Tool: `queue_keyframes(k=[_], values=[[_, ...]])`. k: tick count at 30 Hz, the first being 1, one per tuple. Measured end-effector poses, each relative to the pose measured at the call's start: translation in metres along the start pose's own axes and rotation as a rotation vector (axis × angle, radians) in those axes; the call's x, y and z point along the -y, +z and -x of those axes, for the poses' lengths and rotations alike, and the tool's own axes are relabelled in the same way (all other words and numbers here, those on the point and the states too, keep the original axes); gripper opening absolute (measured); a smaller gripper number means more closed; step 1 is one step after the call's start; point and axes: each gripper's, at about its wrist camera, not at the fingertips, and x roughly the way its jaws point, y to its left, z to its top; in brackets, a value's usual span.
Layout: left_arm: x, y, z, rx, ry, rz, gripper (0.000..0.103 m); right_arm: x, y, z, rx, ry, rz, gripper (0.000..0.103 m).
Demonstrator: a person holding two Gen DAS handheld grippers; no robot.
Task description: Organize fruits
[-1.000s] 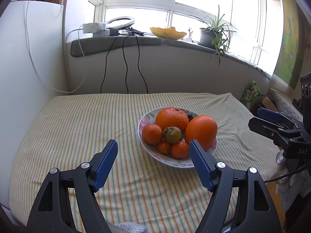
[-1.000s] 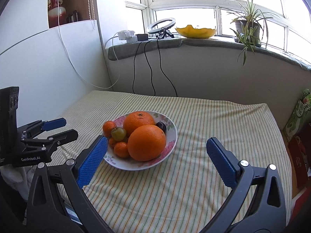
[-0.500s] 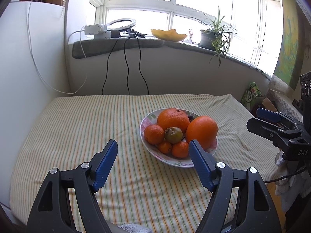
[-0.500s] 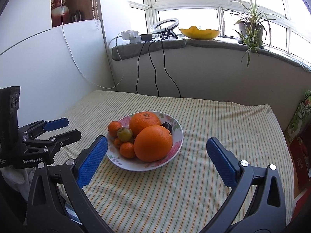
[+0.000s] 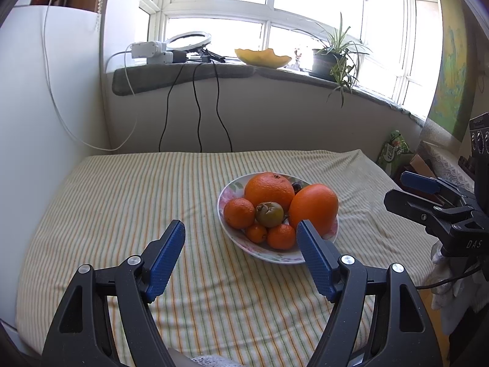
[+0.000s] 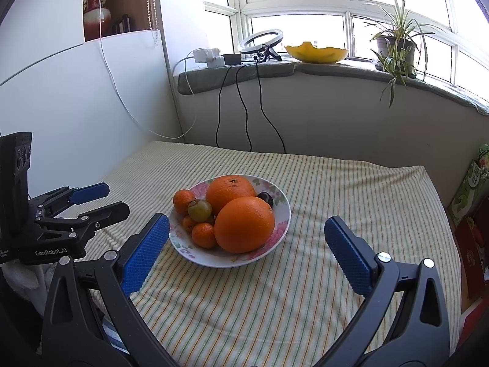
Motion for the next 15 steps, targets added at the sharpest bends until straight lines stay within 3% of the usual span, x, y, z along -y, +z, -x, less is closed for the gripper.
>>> queue_keyframes(k=[15], values=[[0.0037, 0.0012, -0.0033, -0.004, 0.005, -0.010, 0.076, 0.0019, -0.0007, -0.0004, 0.002, 0.000, -0.014, 0.103]])
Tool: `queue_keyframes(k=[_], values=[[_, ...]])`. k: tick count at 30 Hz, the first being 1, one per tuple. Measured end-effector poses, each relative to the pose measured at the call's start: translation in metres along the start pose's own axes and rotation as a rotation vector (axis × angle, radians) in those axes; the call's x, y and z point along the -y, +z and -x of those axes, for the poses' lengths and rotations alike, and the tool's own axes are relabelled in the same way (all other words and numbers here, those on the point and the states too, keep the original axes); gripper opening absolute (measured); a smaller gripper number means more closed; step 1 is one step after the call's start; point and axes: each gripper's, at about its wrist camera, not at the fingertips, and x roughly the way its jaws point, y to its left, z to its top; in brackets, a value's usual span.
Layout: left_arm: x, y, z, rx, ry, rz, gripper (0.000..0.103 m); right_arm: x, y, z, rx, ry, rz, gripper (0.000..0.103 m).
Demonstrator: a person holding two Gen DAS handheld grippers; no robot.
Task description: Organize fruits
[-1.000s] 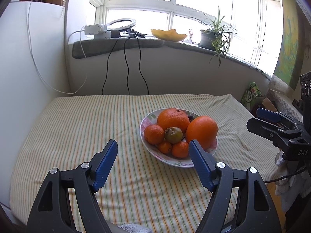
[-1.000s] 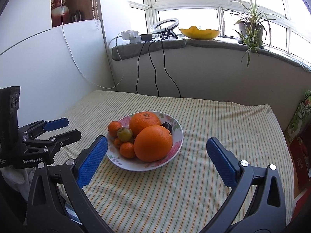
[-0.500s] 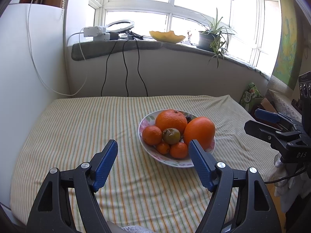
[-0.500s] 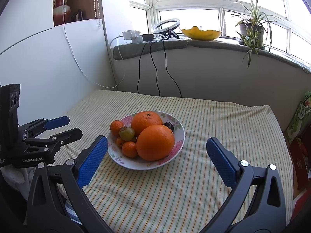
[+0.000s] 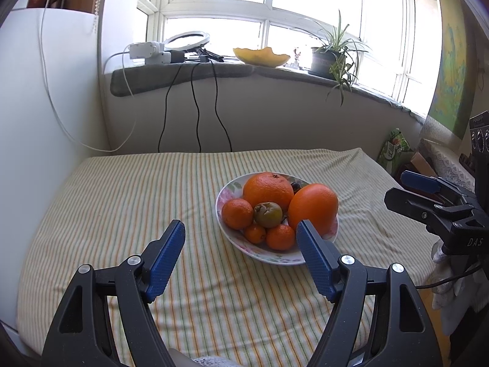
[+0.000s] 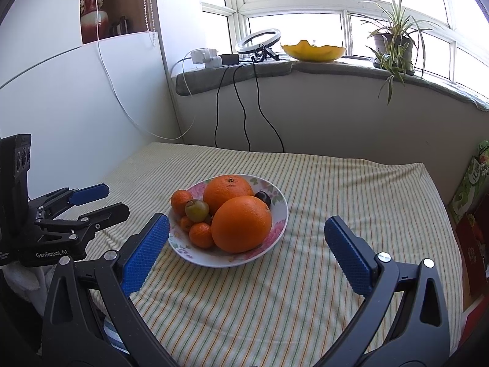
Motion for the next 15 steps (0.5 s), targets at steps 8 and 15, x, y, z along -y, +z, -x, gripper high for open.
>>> queue_keyframes(k=[8, 15], values=[[-0.0015, 0.0005, -0.0037, -0.003, 0.005, 0.001, 0.076, 0.0003, -0.0005, -0.0042, -0.008, 0.002, -0.004, 0.103], [-0.0033, 0.0009, -0.0099, -0.004, 0.003, 0.000, 0.076, 0.0012, -0.0017, -0.0094, -0.014, 0.001, -0.014, 0.103]])
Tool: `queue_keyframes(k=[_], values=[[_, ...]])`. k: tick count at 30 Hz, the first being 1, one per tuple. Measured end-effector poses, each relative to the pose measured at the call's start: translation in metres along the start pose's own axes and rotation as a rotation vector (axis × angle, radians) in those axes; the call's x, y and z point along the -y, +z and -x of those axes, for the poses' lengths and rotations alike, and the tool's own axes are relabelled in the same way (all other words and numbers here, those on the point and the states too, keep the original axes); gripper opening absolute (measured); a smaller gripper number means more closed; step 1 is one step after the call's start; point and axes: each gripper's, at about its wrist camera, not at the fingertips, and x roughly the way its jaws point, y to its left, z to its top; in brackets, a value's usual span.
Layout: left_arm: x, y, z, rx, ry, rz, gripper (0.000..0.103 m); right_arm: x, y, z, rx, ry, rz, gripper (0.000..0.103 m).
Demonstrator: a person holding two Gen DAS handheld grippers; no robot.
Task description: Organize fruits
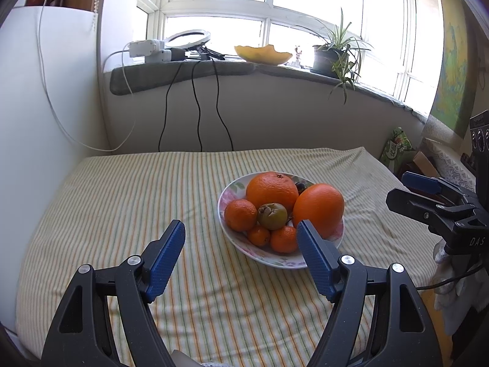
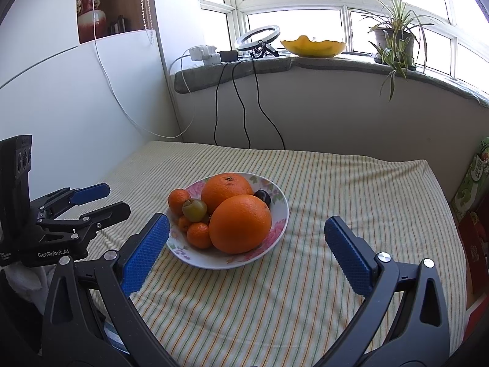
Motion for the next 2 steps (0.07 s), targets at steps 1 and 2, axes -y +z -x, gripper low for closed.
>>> queue_keyframes(k=[1, 2], values=[[-0.0004, 0.0000, -0.0012, -0.003, -0.002, 0.000, 0.076, 0.0005, 0.0004, -0.0014, -0.001, -0.001, 0.000, 0.103], [-0.0017, 0.0003, -0.0026, -0.005, -0.002, 0.001, 0.076, 0.0017, 0.0006, -0.0025, 0.000, -0.003, -0.002, 0.103]])
